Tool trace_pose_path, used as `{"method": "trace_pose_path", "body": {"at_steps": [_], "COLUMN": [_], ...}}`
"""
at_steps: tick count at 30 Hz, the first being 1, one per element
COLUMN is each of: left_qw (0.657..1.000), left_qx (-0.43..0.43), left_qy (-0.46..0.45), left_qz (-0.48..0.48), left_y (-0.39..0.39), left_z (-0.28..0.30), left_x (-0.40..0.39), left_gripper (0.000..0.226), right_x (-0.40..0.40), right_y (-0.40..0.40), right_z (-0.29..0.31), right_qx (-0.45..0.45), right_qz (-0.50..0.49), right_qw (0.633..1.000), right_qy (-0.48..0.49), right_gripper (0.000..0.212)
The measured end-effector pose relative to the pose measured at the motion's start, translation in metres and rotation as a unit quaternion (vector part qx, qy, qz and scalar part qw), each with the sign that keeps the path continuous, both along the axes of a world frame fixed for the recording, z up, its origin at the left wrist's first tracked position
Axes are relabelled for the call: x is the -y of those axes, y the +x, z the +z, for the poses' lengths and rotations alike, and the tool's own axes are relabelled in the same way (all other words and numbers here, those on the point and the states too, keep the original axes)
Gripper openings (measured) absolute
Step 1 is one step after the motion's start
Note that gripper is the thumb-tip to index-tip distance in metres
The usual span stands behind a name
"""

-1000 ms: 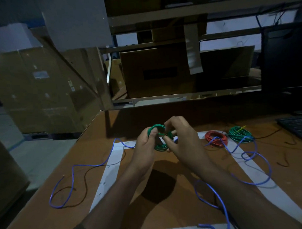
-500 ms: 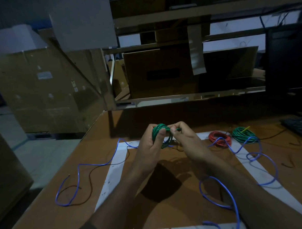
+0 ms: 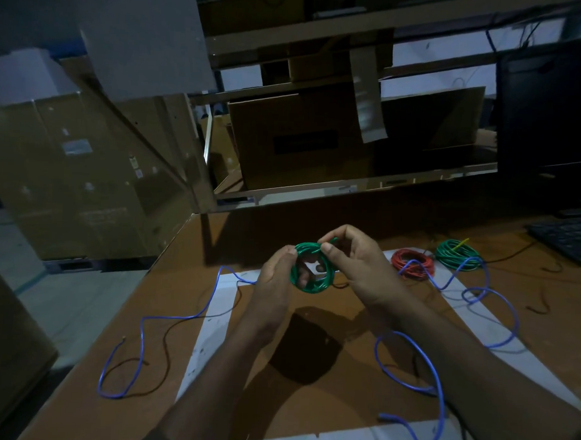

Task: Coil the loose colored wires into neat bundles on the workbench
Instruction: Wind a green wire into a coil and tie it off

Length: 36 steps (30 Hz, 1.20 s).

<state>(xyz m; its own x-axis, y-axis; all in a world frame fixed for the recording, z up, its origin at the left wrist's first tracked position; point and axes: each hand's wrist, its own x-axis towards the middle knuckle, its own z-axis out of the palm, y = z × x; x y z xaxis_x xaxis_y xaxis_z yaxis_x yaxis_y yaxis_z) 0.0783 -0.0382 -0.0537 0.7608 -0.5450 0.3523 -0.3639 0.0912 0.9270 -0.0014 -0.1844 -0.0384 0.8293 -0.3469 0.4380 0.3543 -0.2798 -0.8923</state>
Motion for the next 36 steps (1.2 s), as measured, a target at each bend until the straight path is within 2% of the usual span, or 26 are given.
{"method": "trace_pose_path", "body": {"at_steps": [5, 7, 9, 14, 18, 21, 23, 27, 34, 36], "left_qw": [0.999, 0.995, 0.991, 0.984, 0.980, 0.977, 0.983, 0.998, 0.998, 0.997], "left_qx": [0.003, 0.038, 0.083, 0.158, 0.191, 0.203, 0.176, 0.056, 0.040, 0.069], "left_qy": [0.048, 0.080, 0.091, 0.086, 0.062, 0.054, 0.042, -0.030, -0.046, -0.035], "left_qz": [-0.023, -0.044, -0.052, -0.009, 0.011, 0.022, 0.015, 0.011, 0.024, 0.024], "left_y": [0.005, 0.003, 0.005, -0.002, -0.015, -0.014, -0.015, -0.018, -0.011, -0.010], "left_z": [-0.001, 0.002, 0.003, -0.002, -0.010, -0.014, -0.014, -0.013, -0.014, -0.014], "left_x": [-0.005, -0.008, -0.010, -0.004, 0.006, 0.010, 0.012, 0.013, 0.009, 0.009], "left_gripper": [0.045, 0.052, 0.042, 0.030, 0.026, 0.025, 0.029, 0.040, 0.038, 0.038], "right_x": [0.003, 0.004, 0.003, 0.003, 0.002, 0.005, 0.007, 0.005, 0.002, 0.000], "right_y": [-0.006, -0.007, -0.008, -0.009, -0.009, -0.008, -0.007, -0.005, -0.007, -0.007], "right_z": [0.003, 0.003, 0.002, 0.004, 0.002, 0.002, 0.002, 0.000, 0.001, 0.001], "right_qx": [-0.004, -0.006, -0.007, 0.001, -0.017, -0.028, -0.023, -0.020, -0.057, -0.047], "right_qz": [0.006, 0.012, 0.016, 0.025, 0.015, 0.024, 0.008, -0.026, -0.027, -0.049], "right_qw": [0.997, 0.995, 0.995, 0.999, 0.997, 0.995, 0.998, 0.994, 0.971, 0.964], "right_qy": [-0.076, -0.096, -0.099, -0.038, 0.067, 0.096, 0.056, -0.106, -0.232, -0.258], "right_gripper": [0.010, 0.010, 0.012, 0.012, 0.017, 0.017, 0.018, 0.027, 0.048, 0.042]}}
